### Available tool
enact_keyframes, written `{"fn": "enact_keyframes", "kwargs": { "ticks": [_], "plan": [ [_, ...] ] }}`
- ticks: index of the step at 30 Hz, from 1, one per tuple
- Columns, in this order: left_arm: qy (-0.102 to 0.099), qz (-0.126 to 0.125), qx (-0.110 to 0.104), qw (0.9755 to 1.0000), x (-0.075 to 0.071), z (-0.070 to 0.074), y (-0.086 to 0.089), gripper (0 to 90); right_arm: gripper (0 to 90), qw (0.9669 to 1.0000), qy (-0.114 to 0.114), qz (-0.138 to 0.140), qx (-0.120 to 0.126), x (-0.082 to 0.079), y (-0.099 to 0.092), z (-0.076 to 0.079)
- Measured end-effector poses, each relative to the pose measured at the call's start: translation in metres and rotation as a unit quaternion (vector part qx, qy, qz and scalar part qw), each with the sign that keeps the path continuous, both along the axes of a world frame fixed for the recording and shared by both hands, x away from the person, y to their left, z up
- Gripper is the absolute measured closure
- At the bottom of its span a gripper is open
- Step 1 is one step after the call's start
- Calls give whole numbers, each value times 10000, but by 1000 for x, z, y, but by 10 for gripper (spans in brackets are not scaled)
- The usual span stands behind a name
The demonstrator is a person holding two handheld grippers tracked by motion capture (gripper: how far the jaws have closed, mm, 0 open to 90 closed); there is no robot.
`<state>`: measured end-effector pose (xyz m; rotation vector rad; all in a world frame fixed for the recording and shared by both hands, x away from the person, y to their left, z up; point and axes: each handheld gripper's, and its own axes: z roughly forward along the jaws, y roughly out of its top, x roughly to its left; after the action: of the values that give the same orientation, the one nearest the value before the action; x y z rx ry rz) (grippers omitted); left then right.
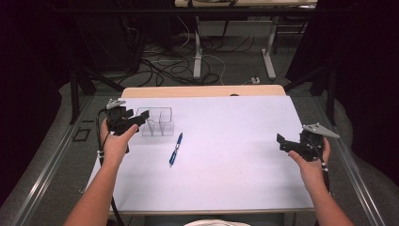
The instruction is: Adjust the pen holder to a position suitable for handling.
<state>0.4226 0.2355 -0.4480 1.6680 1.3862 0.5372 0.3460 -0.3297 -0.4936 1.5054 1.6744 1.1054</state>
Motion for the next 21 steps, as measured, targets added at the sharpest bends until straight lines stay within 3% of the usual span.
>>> {"fn": "enact_keyframes", "kwargs": {
  "ticks": [8, 13, 15, 18, 21],
  "plan": [
    [300, 130, 125, 9994, 15, 13, -1, 399, 0, 10000, 47, 75, -38, 0, -1, 0],
    [354, 205, 193, 9990, 23, 19, -1, 427, 0, 9999, 72, 94, -15, 0, -1, -1],
    [446, 237, 312, 9982, 29, 22, -1, 444, 0, 9999, 101, 97, -17, 0, -1, -1],
    [481, 275, 305, 9980, 34, 21, -1, 456, 0, 10000, 36, 74, 2, 1, 0, -2],
    [641, 359, 380, 9966, 44, 15, 0, 483, 0, 9999, 80, 103, 22, 1, 0, -2]
  ]
}}
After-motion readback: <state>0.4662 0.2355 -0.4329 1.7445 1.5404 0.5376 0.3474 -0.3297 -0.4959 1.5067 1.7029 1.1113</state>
